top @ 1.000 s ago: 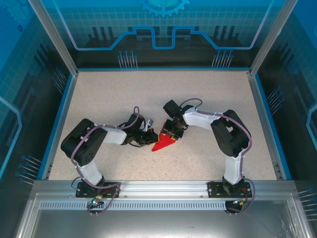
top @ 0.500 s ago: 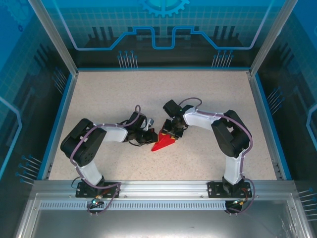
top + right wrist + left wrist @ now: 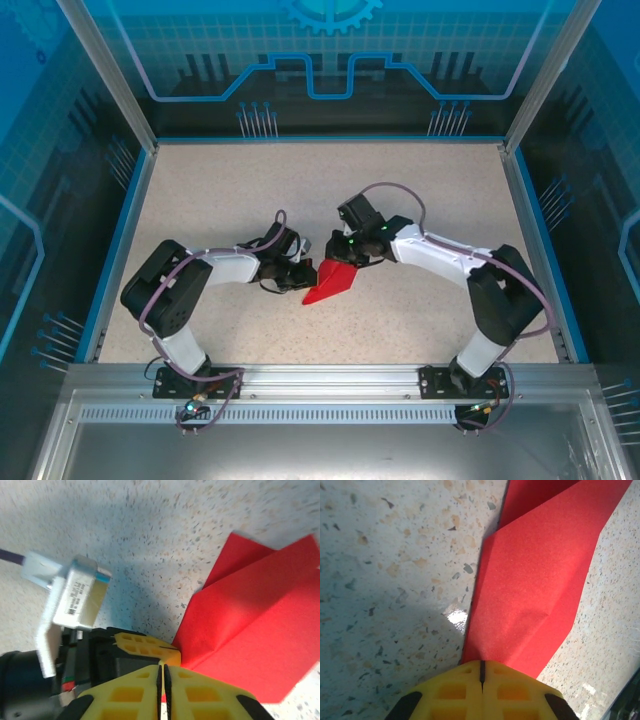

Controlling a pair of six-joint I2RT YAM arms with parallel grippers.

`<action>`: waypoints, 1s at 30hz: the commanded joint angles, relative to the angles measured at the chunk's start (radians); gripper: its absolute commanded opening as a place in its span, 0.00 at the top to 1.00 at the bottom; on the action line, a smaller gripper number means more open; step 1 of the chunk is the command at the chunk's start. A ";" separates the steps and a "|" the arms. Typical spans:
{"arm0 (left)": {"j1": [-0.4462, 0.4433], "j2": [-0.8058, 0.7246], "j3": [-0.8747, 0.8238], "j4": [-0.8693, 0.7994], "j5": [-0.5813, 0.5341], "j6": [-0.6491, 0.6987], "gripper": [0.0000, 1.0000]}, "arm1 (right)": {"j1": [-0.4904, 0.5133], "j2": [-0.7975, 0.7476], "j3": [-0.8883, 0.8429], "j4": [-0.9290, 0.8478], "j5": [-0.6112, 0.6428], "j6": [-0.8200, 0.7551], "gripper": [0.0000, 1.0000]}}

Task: Fold a paper plane with a square sheet of paper (pick it up from the middle)
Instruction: Fourth fold the wing at the center of the table.

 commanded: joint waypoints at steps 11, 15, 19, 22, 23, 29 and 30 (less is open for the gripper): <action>-0.026 0.097 0.001 -0.158 -0.107 0.012 1.00 | 0.034 0.206 -0.036 0.161 -0.069 -0.054 0.97; -0.027 0.107 0.002 -0.164 -0.111 0.004 1.00 | 0.031 0.229 -0.079 0.190 -0.060 -0.047 0.97; -0.028 0.120 0.004 -0.184 -0.125 -0.006 1.00 | 0.011 0.227 -0.139 0.247 -0.062 -0.038 0.98; -0.027 0.129 0.002 -0.197 -0.135 -0.010 1.00 | -0.003 0.217 -0.177 0.290 -0.068 -0.052 0.98; -0.027 0.133 0.001 -0.203 -0.136 -0.011 1.00 | -0.009 0.219 -0.183 0.299 -0.073 -0.059 0.98; -0.028 0.154 0.005 -0.259 -0.156 -0.016 1.00 | -0.090 0.234 -0.233 0.370 -0.114 -0.123 0.97; -0.028 0.157 0.005 -0.267 -0.160 -0.015 1.00 | -0.112 0.226 -0.240 0.386 -0.121 -0.136 0.97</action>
